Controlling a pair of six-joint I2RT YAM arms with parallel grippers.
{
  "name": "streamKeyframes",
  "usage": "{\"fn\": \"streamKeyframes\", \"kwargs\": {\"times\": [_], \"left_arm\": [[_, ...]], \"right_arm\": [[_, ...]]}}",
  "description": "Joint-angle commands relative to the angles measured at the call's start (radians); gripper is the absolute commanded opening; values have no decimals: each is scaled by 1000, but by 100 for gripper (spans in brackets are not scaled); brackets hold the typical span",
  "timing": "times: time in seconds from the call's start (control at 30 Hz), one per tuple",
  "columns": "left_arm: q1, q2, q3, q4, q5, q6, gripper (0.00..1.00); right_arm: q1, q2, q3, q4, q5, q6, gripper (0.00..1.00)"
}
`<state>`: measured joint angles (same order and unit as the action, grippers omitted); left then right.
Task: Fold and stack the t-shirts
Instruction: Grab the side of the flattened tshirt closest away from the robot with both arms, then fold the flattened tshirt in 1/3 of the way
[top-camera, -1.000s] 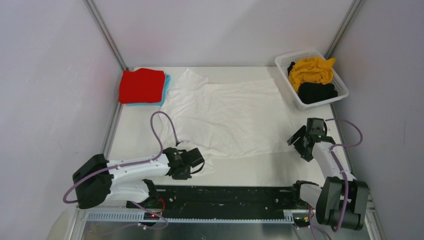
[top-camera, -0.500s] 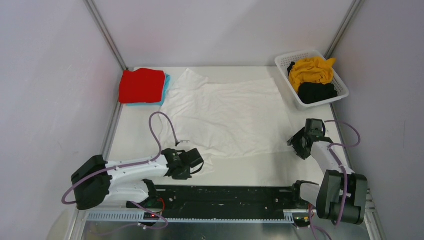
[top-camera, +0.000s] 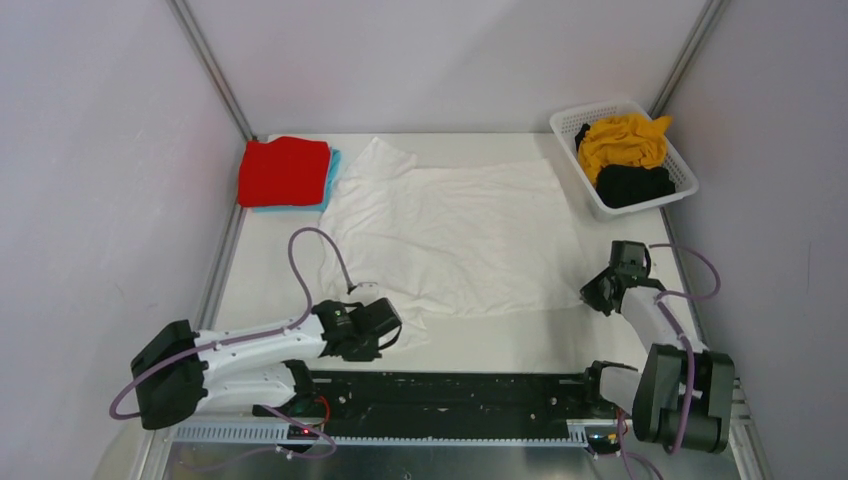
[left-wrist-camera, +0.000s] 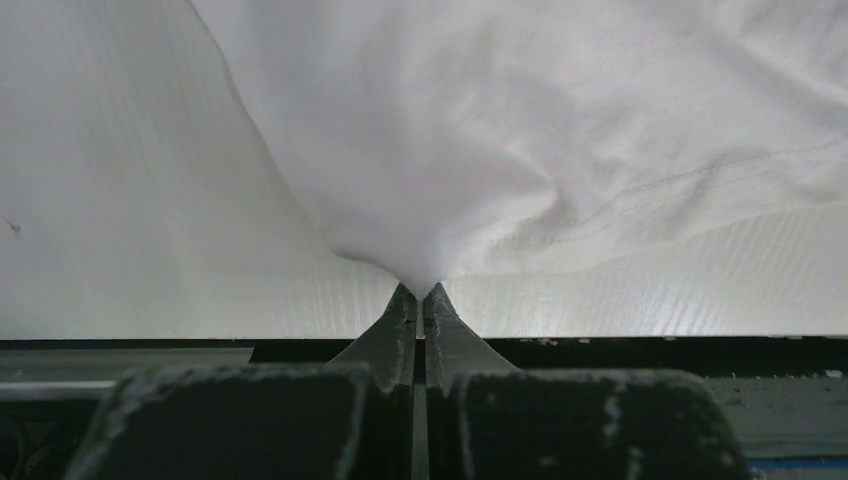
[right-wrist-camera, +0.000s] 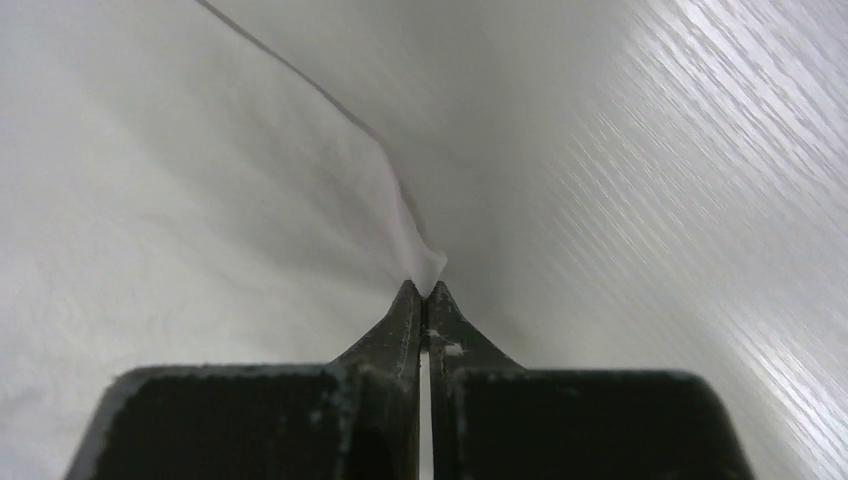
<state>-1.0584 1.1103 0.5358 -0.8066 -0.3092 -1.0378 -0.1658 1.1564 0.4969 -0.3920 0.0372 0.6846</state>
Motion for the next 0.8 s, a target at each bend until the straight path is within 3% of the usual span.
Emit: {"fn": "streamKeyframes", "kwargs": {"times": [0.0, 0.27, 0.5, 0.77], "left_arm": [[-4, -73, -10, 2, 39, 19, 0], [-5, -235, -31, -105, 177, 6, 0], [-6, -448, -84, -181, 189, -70, 0], [-6, -353, 22, -43, 82, 26, 0]], "right_arm": [[-4, -135, -10, -127, 53, 14, 0], [-3, -444, -38, -332, 86, 76, 0], [84, -522, -56, -378, 90, 169, 0], [98, -517, -72, -344, 95, 147, 0]]}}
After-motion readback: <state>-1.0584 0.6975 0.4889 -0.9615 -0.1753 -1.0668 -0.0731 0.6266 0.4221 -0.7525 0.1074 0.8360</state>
